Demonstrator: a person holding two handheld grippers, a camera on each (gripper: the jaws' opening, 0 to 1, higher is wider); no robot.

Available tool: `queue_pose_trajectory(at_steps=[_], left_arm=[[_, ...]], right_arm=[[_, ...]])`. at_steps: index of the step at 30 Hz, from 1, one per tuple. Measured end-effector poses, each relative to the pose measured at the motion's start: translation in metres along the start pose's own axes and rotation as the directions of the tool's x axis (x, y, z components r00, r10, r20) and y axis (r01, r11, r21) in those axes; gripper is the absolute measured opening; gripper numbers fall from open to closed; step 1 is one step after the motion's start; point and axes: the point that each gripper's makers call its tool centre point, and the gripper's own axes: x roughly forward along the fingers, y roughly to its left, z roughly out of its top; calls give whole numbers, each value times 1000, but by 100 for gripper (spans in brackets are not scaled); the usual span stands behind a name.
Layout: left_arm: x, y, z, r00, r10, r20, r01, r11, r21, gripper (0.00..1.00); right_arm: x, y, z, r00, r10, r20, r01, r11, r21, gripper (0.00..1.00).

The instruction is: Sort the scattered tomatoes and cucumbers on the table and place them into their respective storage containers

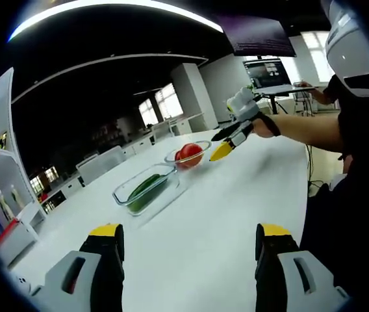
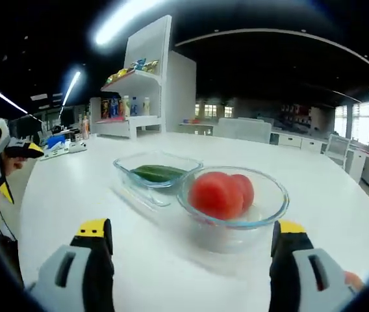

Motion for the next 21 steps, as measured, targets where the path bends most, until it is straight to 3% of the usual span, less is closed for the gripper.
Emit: queue_pose_trajectory(at_steps=[7,10,18,21], left_arm=[[1,-1,3,1000,-3,8,3,1000,5,83],[2,-1,4,1000,-5,13,5,1000,5,83],[5,-7,3,1000,-15,11,15,1000,2,83],[5,-8,2,1000,-19,11,19,1000,-2,83]], right_arm=[[-47,17,-8,1000,18,-18,-18,1000,-25,97],[-66,21,-18,998,19,-67,-22,999,-49,97],[-99,31,-31,995,21,-93,-27,998,-64,96],[-110,27,-33,996,-5,-89,0,998,-62,96]])
